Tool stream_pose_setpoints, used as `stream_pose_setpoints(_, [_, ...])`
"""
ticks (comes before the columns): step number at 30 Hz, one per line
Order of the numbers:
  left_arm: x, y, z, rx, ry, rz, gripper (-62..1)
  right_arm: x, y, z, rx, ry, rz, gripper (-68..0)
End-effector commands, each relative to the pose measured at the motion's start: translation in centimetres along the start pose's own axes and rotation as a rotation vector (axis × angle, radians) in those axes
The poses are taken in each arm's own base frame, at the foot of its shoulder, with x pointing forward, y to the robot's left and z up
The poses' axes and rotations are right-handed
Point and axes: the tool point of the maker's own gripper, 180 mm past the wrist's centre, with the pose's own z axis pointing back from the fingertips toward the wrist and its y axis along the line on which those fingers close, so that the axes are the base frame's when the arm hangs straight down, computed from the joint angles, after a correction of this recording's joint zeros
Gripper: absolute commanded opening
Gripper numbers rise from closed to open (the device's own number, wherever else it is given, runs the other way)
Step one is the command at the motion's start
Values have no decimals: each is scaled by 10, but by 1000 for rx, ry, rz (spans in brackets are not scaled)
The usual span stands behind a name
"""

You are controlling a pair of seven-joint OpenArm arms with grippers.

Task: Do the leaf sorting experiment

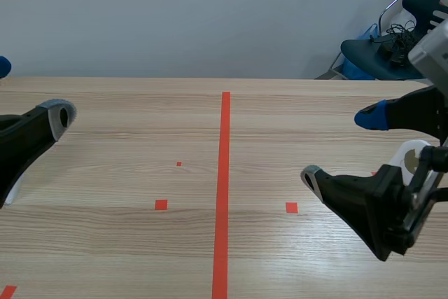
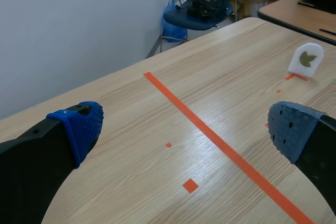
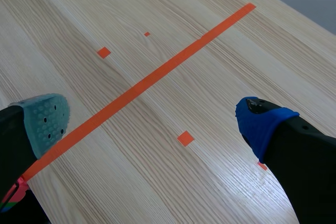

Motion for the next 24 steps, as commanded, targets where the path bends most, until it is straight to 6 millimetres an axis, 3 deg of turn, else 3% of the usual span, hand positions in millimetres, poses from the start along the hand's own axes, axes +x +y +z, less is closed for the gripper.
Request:
stream_pose_setpoints(1, [-5, 0, 2, 14, 4, 28, 14, 10, -6, 2, -8, -40, 5, 4])
stream_pose_setpoints(8, [-6, -9, 4, 3, -7, 62, 14, 24, -2, 4, 15, -123, -47, 4])
stream_pose_setpoints(12, [-6, -9, 4, 5, -8, 63, 14, 28, -9, 18, -36, -191, -71, 4])
stream_pose_setpoints(21, [-6, -9, 4, 5, -7, 63, 14, 10, -32, 60, -194, -179, -75, 4])
stream_pose_setpoints(24, [-6, -9, 4, 5, -7, 62, 14, 8, -32, 65, -202, -176, -83, 4])
